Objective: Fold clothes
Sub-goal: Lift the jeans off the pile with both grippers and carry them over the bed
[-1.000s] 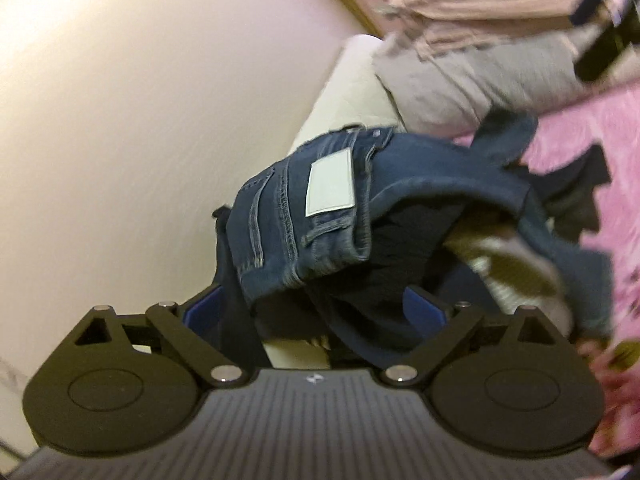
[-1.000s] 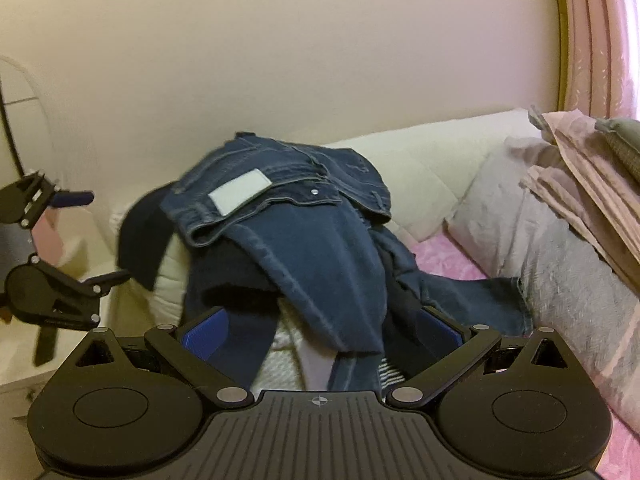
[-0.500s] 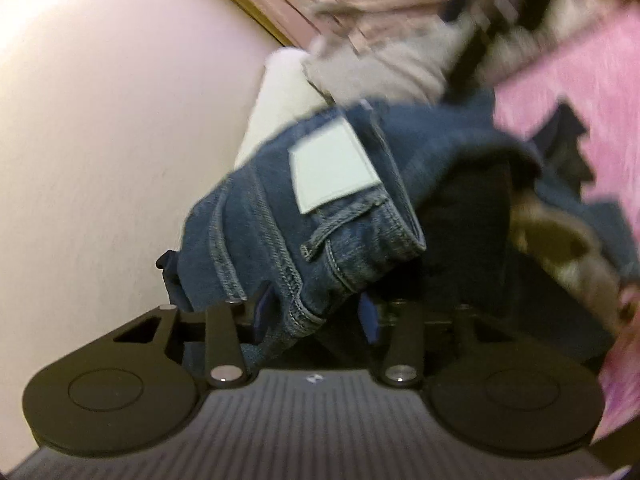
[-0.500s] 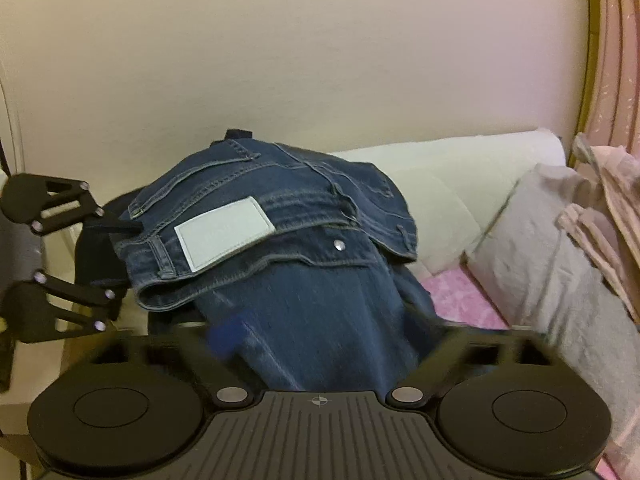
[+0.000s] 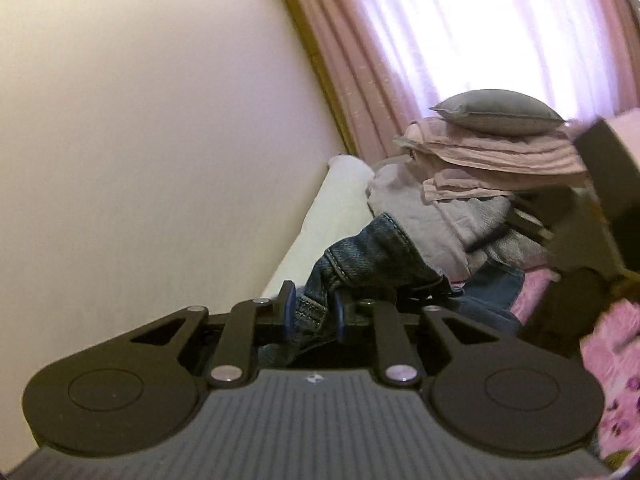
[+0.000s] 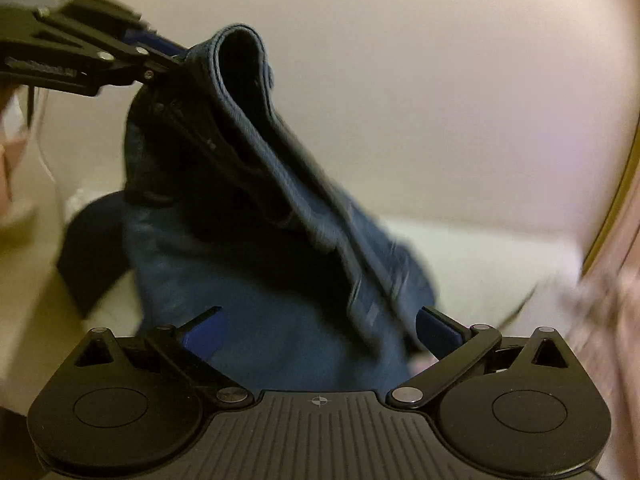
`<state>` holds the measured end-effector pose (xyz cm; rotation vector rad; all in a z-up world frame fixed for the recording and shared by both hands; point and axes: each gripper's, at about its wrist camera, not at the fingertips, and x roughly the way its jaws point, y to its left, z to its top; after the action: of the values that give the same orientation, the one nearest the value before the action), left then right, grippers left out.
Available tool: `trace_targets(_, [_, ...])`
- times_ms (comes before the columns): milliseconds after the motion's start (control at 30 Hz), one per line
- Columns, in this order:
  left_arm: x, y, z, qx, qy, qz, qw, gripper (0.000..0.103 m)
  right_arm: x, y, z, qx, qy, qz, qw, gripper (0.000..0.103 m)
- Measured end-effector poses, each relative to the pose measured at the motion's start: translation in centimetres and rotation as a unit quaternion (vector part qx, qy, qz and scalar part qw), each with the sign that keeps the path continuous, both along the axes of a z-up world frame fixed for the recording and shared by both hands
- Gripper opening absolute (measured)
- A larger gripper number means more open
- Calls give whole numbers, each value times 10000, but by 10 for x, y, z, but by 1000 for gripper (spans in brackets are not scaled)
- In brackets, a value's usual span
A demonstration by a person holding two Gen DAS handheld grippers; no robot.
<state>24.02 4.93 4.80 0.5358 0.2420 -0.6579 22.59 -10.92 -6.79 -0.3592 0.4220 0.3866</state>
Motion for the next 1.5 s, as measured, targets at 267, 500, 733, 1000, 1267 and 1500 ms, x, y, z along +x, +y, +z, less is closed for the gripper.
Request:
trace_targets(267, [-10,6,-5,137,-155,-455,9988,15,39,14,7,-774,-640,725,9923,60])
trace_targets(500, [-28,-22,16,-116,-563,-898,9943,13,22,-18,33,-662,-821,299,9940,17])
trace_targets(733, [-89,-95,58,-637,-809,-2112,9720,12,-73,-118,74,-198,-1011,-902,9906,17])
trace_targets(1000, [-233,-196,67,-545,-365,-3917,9177,12,-305,-228,54,317,-602,-2485,9662,16])
trace_targets(1267, [-377,-299,22,201,398,-5457,8368,12,-520,-301,-25,1313,555,-3930,9084,16])
trace_targets(1500, [-474,-355,-9,729,620,-6731,7333,12,-646,-328,-25,2224,992,-4915,8362,16])
